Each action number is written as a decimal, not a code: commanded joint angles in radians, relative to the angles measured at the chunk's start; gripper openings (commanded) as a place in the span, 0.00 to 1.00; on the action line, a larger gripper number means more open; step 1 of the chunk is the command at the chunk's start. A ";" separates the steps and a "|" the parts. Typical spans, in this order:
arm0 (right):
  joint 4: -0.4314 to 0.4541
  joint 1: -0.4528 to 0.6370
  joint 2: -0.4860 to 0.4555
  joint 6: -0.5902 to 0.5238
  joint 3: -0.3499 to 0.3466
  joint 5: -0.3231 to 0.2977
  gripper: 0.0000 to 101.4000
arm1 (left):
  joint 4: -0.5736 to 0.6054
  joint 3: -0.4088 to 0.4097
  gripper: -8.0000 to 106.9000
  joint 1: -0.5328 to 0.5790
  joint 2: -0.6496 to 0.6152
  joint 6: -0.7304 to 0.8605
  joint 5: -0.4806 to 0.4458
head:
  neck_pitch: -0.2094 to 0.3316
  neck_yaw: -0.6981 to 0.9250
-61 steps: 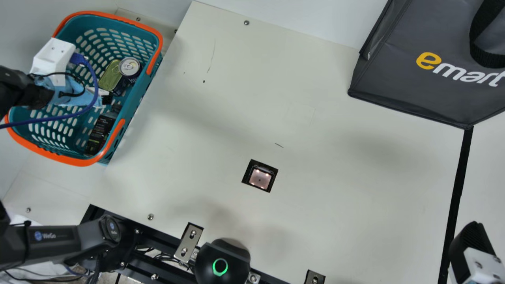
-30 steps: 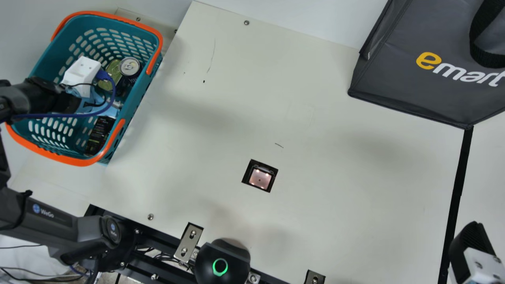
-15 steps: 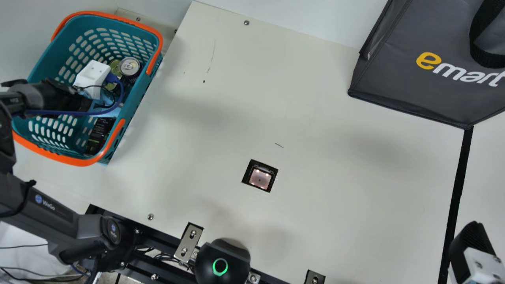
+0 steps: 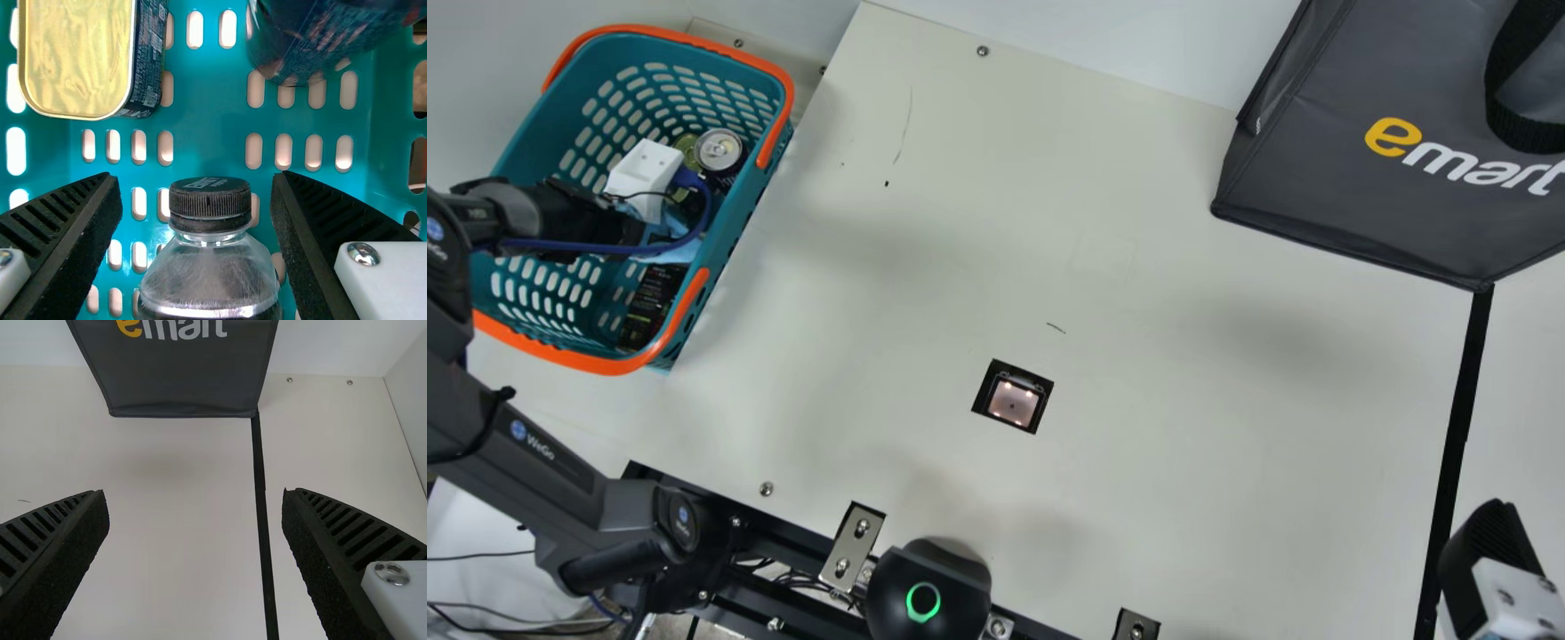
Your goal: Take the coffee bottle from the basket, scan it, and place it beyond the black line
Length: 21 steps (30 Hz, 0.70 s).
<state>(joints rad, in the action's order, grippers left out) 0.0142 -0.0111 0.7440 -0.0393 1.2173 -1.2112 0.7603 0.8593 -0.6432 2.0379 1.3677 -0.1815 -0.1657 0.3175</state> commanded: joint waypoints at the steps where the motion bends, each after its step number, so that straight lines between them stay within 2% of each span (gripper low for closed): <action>1: 0.000 0.000 0.000 0.000 0.000 0.000 0.90 | 0.007 0.002 0.85 0.002 0.005 0.004 0.003 | 0.027 0.004; 3: 0.000 0.000 0.000 0.000 0.000 0.000 0.90 | 0.016 0.002 0.85 0.004 0.011 0.009 0.008 | 0.027 0.004; 5: 0.000 0.000 0.000 0.000 0.000 0.000 0.90 | 0.024 0.004 0.74 0.006 0.018 0.014 0.012 | 0.027 0.004; 6: 0.000 0.000 0.000 0.000 0.000 0.000 0.90 | 0.026 0.005 0.72 0.007 0.021 0.013 0.014 | 0.027 0.004; 9: 0.000 0.000 0.000 0.000 0.000 0.000 0.90 | 0.042 0.010 0.79 0.010 0.029 0.025 0.014 | 0.027 0.004; 10: 0.000 0.000 0.000 0.000 0.000 0.000 0.90 | 0.047 0.012 0.77 0.011 0.033 0.028 0.013 | 0.027 0.004; 20: 0.000 0.000 0.000 0.000 0.000 0.000 0.90 | 0.110 0.016 0.19 0.006 0.048 0.091 0.001 | 0.027 0.004; 21: 0.000 0.000 0.000 0.000 0.000 0.000 0.90 | 0.114 0.016 0.16 0.005 0.048 0.096 -0.001 | 0.027 0.004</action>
<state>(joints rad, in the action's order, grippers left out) 0.0142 -0.0111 0.7440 -0.0393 1.2173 -1.2112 0.8726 0.8746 -0.6359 2.0856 1.4565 -0.1799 -0.1657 0.3191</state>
